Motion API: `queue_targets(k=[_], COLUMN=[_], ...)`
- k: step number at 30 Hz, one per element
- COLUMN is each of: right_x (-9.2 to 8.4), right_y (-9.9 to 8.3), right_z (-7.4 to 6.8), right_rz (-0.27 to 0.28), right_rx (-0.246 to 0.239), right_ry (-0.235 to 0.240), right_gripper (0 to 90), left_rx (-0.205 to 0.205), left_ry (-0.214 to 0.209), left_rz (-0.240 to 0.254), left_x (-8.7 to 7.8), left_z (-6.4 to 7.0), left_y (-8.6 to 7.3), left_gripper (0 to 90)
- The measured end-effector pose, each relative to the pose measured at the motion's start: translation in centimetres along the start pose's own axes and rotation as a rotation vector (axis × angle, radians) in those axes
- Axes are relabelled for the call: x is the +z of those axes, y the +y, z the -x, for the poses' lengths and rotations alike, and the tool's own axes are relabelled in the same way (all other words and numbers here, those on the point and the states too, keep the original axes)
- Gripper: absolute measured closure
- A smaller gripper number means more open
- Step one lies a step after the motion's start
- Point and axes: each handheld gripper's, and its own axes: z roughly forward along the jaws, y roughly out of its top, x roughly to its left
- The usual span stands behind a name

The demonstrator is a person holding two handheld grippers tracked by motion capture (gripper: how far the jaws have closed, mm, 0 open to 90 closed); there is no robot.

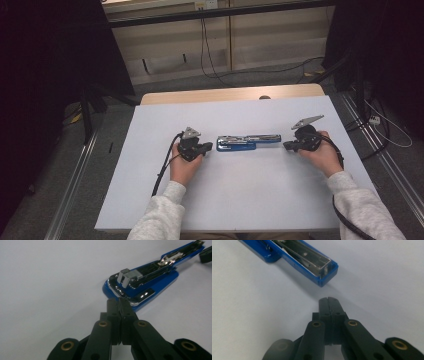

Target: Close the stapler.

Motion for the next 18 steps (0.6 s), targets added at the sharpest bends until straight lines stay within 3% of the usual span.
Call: queue_targets(k=[7, 12, 18], right_x=[0.5, 0.8, 0.9], right_y=[0.1, 0.3, 0.5], right_z=[0.2, 0.1, 0.2], right_rz=[0.018, 0.037, 0.042], right_rx=[0.013, 0.004, 0.011], right_ry=[0.003, 0.017, 0.02], right_gripper=[90.0, 90.0, 90.0], left_rx=[0.03, 0.014, 0.028], left_ry=[0.012, 0.01, -0.001], left_rz=[-0.059, -0.053, -0.059], left_x=[1.1, 1.3, 1.4], left_z=[0.4, 0.5, 0.5], left_y=[0.4, 0.5, 0.6], left_gripper=[89.4, 89.4, 89.3])
